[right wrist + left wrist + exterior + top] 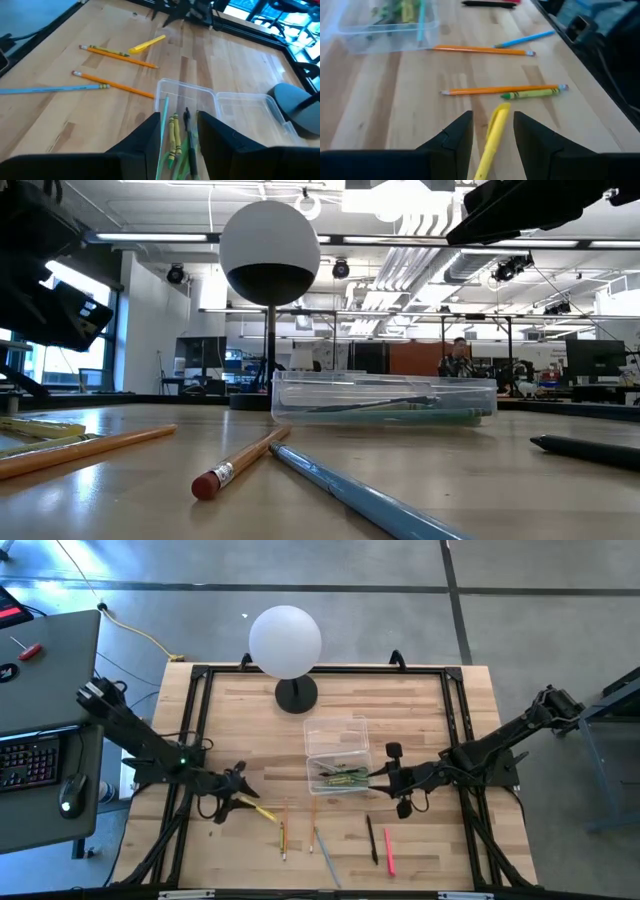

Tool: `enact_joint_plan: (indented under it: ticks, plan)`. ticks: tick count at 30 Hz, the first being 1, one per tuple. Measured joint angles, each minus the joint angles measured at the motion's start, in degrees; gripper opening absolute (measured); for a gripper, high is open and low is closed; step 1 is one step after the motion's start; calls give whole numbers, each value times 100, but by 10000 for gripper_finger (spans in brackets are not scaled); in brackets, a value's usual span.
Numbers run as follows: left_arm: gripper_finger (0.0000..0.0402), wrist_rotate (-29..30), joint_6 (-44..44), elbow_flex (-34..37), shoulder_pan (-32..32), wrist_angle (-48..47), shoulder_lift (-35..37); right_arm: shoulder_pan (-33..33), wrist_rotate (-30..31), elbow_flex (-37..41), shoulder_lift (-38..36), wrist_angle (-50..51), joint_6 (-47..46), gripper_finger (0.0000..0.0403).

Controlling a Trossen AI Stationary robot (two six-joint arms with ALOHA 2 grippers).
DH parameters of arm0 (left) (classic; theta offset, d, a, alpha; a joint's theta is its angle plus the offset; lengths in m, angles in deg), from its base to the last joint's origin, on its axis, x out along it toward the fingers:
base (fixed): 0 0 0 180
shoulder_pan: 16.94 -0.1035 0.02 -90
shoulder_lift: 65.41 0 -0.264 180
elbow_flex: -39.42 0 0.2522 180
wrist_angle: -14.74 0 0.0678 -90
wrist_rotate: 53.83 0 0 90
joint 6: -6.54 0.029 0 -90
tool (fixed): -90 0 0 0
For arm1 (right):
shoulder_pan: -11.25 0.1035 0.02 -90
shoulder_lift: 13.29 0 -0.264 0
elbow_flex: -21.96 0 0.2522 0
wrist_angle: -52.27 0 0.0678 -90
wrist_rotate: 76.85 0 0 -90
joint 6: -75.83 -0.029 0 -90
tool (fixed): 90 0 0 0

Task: Pick & place school supplies into a supply box
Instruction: Put the yellow pen into the transparent supply box

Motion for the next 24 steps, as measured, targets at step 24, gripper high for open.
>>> enact_joint_plan:
  ticks: [24]
  plan:
    - [172,-163,1218,34,-4,3411,-3315,0,21,0,0,-28,0,108]
